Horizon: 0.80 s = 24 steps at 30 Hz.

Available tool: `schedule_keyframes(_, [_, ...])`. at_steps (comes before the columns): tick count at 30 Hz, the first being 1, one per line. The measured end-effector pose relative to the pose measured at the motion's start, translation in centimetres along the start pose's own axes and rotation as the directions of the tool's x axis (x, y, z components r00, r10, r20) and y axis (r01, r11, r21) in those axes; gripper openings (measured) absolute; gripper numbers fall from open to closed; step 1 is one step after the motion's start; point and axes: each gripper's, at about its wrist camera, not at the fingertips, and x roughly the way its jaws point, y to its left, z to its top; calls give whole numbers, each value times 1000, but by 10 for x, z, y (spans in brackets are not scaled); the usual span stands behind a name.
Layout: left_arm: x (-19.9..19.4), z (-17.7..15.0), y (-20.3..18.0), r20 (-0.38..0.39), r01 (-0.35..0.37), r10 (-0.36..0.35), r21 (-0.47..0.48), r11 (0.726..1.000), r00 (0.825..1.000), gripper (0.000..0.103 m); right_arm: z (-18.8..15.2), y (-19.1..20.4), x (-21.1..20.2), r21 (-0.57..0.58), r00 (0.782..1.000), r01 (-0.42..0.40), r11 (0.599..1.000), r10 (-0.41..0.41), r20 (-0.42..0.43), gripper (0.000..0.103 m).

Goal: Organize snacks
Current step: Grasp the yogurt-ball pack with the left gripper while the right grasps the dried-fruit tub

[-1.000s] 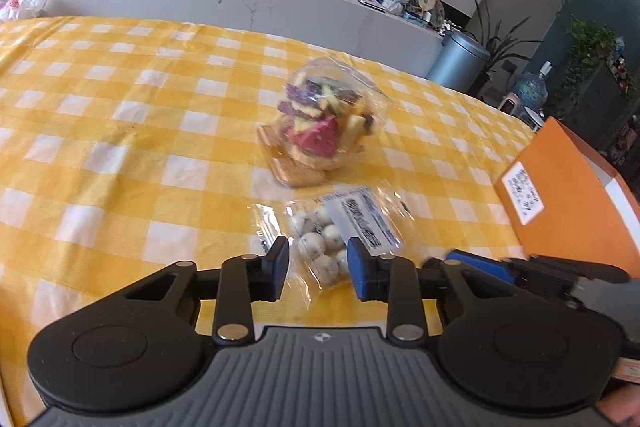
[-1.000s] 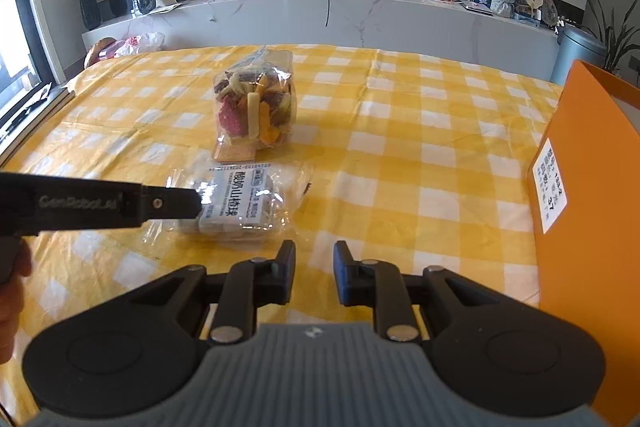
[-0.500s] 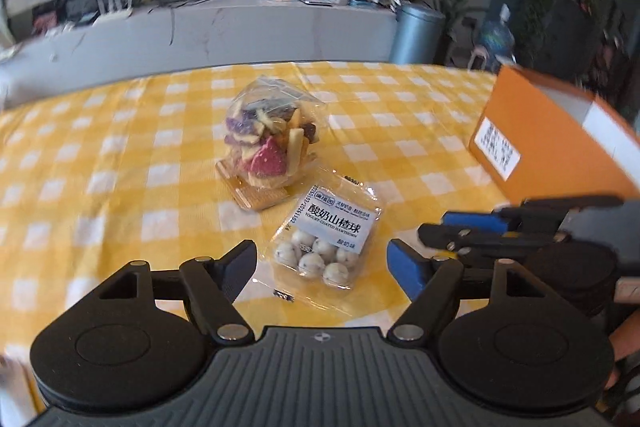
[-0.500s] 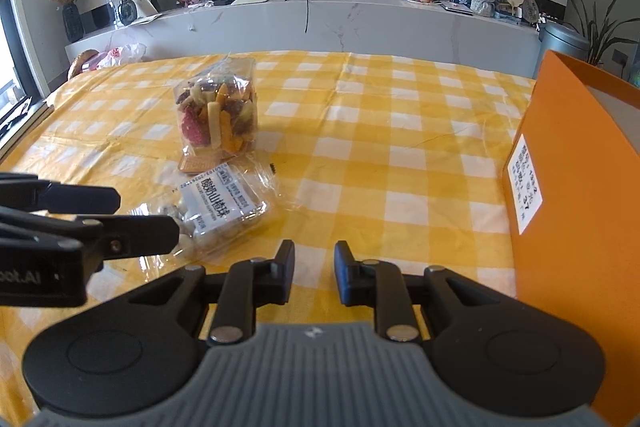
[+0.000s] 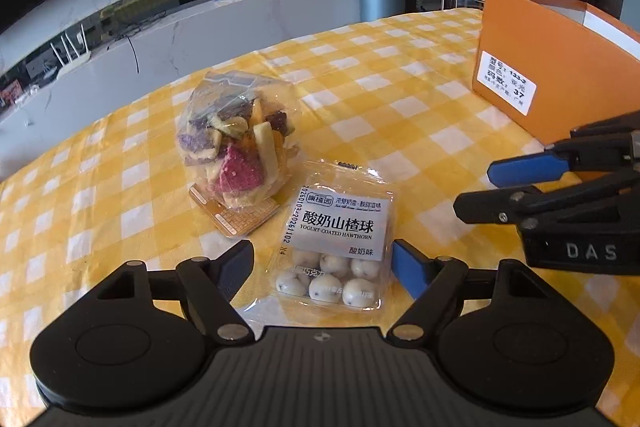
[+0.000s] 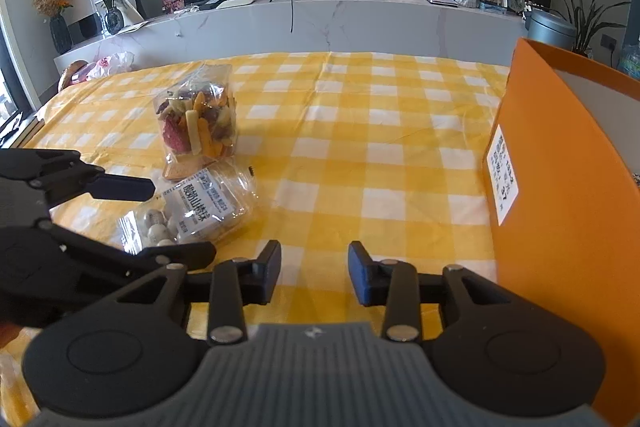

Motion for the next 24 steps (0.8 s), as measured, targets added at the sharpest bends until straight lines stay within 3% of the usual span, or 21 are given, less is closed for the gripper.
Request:
schedule_keyframes(8, [6, 1, 4, 21, 29, -28, -61, 998, 999, 90, -4, -3, 4, 17, 1000, 9, 1000, -9, -8, 38])
schedule_keyframes(10, [5, 1, 2, 34, 41, -39, -70, 997, 999, 78, -4, -5, 4, 27, 1000, 18, 999, -18, -8, 38])
schedule_keyframes(11, [4, 1, 0, 37, 38, -35, -75, 996, 999, 76, -4, -6, 4, 32, 1000, 19, 999, -18, -9, 38])
schedule_keyframes(19, [-16, -8, -6, 59, -39, 50, -166, 985, 997, 66, 0, -8, -1, 29, 1000, 23, 999, -24, 14, 45])
schedule_keyframes(24, [-57, -19, 2, 98, -77, 110, -297, 952, 989, 66, 4, -5, -8, 28, 998, -5, 1000, 4, 63, 55])
